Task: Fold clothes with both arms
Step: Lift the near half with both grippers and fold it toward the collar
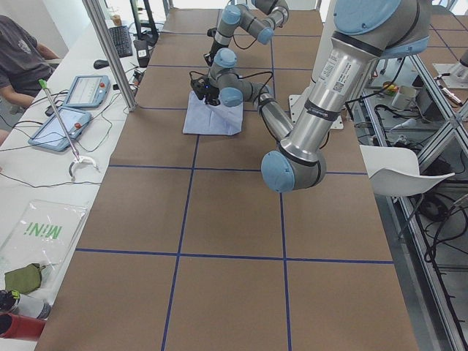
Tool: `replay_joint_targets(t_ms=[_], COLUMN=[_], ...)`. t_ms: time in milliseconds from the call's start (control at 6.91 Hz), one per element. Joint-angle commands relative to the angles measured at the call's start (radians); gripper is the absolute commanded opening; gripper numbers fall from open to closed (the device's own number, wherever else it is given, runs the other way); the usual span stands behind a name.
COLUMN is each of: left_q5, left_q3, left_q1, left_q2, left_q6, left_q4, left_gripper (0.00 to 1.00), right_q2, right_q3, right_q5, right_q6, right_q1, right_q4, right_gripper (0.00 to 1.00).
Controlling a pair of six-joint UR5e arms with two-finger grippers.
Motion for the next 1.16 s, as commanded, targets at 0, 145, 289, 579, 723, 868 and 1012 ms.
replay_joint_targets(t_ms=[0, 145, 289, 579, 723, 868, 1012], left_q5=[0.002, 0.005, 0.006, 0.020, 0.043, 0.043, 0.042], left_q3=[0.202, 0.278, 0.332, 0.404, 0.415, 0.414, 0.412], left_q1=[-0.031, -0.035, -0.035, -0.034, -0.038, -0.054, -0.077], left_q2=[-0.062, -0.077, -0.094, -0.099, -0.106, -0.107, -0.108], left_q6=[0.034, 0.035, 0.045, 0.096, 0.134, 0.142, 0.157], left_q4=[-0.127, -0.191, -0.233, -0.302, -0.310, -0.311, -0.311], left_gripper=[0.00, 0.00, 0.00, 0.54, 0.66, 0.93, 0.99], right_q2=[0.084, 0.131, 0.142, 0.141, 0.157, 0.154, 0.150], right_q3=[-0.229, -0.307, -0.352, -0.478, -0.480, -0.481, -0.480], right_q5=[0.030, 0.051, 0.059, 0.077, 0.103, 0.172, 0.180], right_q6=[-0.106, -0.147, -0.165, -0.183, -0.264, -0.293, -0.336], right_q1=[0.047, 0.058, 0.056, 0.059, 0.091, 0.132, 0.157], right_q4=[0.108, 0.121, 0.126, 0.294, 0.296, 0.295, 0.295], right_gripper=[0.00, 0.00, 0.00, 0.55, 1.00, 1.00, 1.00])
